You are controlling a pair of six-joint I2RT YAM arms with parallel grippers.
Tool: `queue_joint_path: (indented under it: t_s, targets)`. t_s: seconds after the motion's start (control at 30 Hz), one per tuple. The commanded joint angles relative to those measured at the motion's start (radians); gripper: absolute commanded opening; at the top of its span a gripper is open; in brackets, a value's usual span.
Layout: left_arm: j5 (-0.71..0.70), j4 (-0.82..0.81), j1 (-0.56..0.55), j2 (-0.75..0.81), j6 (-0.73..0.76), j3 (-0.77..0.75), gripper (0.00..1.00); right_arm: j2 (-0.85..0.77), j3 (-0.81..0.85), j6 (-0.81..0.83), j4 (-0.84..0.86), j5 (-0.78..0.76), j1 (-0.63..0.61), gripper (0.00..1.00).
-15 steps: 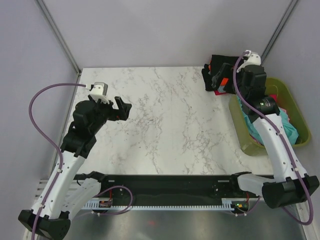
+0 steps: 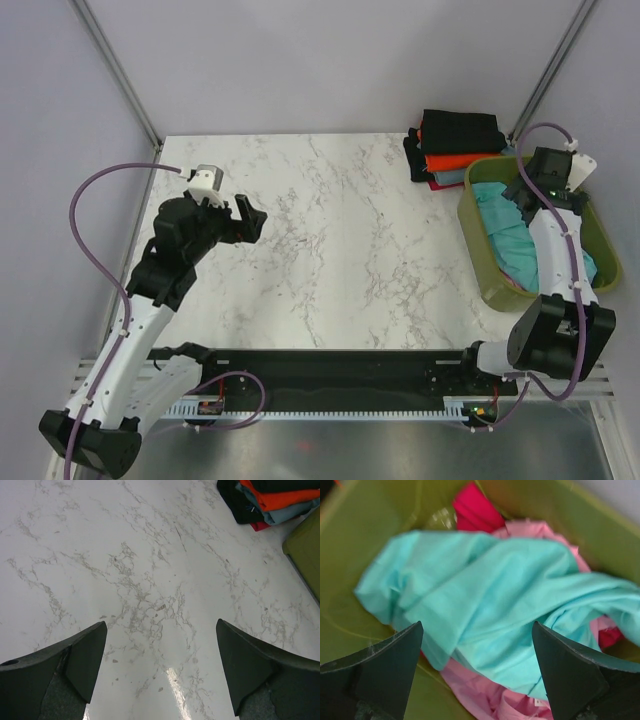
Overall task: Fold and stack the t-shirts
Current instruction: Grab the tshirt from the pile
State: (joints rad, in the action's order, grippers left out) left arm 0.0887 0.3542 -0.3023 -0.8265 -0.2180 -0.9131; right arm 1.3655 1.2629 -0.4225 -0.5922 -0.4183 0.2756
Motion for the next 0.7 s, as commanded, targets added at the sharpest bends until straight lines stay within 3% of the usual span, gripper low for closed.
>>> queue_joint_path:
  t_s: [0.0, 0.27, 0.47, 0.57, 0.67]
  targets:
    - [0.025, 0.006, 0.006, -0.005, 0.017, -0.024, 0.97, 0.007, -0.071, -0.042, 0.015, -0.019, 0.008, 0.98]
    - [0.017, 0.011, 0.006, -0.014, 0.019, -0.021, 0.97, 0.113, -0.161, -0.033, 0.114, -0.047, 0.045, 0.97]
    - [0.025, 0.014, 0.006, -0.039, 0.019, -0.024, 0.96, 0.155, -0.168, -0.027, 0.160, -0.001, 0.096, 0.82]
    - [0.026, 0.014, 0.006, -0.046, 0.019, -0.026, 0.96, 0.170, -0.174, -0.033, 0.175, 0.047, 0.128, 0.61]
    - [0.026, 0.017, 0.006, -0.054, 0.019, -0.026, 0.96, 0.161, -0.181, -0.027, 0.198, 0.082, 0.132, 0.25]
